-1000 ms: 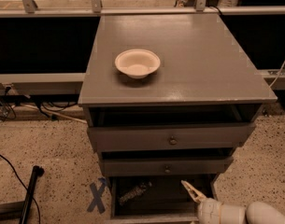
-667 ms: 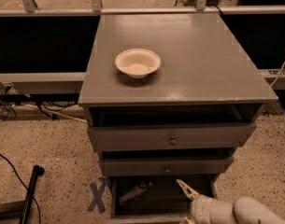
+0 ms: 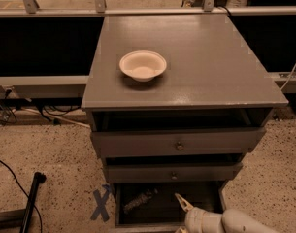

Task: Pick water bottle from bottom drawer and place on counter

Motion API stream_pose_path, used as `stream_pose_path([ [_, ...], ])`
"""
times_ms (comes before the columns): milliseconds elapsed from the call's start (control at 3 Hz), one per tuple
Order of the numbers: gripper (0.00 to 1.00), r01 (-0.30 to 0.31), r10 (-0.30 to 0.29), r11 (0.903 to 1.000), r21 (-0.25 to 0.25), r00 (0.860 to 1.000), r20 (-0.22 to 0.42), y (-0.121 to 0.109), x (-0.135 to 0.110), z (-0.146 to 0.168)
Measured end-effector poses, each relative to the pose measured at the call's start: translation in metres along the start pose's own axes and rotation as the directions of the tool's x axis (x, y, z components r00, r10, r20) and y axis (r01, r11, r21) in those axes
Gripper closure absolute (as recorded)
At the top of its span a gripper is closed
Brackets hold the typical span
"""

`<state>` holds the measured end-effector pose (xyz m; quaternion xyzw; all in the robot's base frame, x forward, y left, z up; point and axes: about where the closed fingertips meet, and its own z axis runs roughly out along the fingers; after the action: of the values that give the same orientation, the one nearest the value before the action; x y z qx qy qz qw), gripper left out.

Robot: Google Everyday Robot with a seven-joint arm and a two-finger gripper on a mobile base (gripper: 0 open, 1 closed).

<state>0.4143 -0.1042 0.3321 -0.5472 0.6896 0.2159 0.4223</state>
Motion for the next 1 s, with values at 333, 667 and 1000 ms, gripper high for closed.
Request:
stream_pose_path([
  [333,0.00,-0.012,0.012,0.9999,-0.006,1.000,0.007,0.005,0.002,0.005],
  [667,0.00,0.014,-0.016,0.9988,-0.046,0.999,-0.031,0.006,0.009,0.023],
  [1000,0.00,0.076,-0.086,0.9911,-0.109,0.993,-0.083,0.004,0.020,0.062],
])
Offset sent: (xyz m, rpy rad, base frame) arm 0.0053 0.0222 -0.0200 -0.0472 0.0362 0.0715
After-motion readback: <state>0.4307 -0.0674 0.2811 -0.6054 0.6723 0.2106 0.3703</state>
